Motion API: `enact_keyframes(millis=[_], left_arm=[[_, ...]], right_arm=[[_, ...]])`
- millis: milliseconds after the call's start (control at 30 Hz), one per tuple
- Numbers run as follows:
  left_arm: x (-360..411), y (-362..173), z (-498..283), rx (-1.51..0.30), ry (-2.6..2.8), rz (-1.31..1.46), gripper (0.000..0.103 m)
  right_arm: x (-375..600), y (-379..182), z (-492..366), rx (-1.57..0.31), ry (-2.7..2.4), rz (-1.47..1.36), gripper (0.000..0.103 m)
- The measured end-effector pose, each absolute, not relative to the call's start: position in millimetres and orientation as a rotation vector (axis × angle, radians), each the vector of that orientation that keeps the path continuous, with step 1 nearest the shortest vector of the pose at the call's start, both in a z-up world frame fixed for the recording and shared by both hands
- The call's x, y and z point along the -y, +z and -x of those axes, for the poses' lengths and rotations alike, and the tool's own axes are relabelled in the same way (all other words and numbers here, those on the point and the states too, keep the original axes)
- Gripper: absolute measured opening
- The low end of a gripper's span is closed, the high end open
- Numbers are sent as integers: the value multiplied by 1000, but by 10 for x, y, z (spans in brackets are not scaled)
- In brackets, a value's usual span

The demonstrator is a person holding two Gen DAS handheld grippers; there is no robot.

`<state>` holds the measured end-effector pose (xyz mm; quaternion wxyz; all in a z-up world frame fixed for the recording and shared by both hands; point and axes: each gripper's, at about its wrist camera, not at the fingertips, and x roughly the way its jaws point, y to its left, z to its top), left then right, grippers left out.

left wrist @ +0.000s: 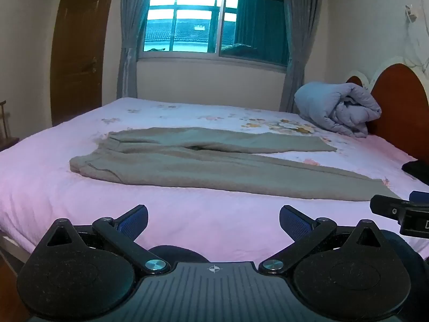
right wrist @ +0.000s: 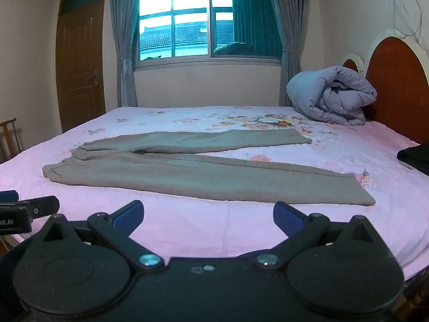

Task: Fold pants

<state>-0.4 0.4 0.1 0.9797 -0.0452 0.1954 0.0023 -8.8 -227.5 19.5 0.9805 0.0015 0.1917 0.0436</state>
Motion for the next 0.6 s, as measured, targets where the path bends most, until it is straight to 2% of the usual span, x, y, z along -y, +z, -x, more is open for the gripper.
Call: enact_keyframes(millis=[600], left_arm=[[-76,-59,-43,-404,19,68,103]], right_arm=[[2290,188,91,-393,85,-5,97]])
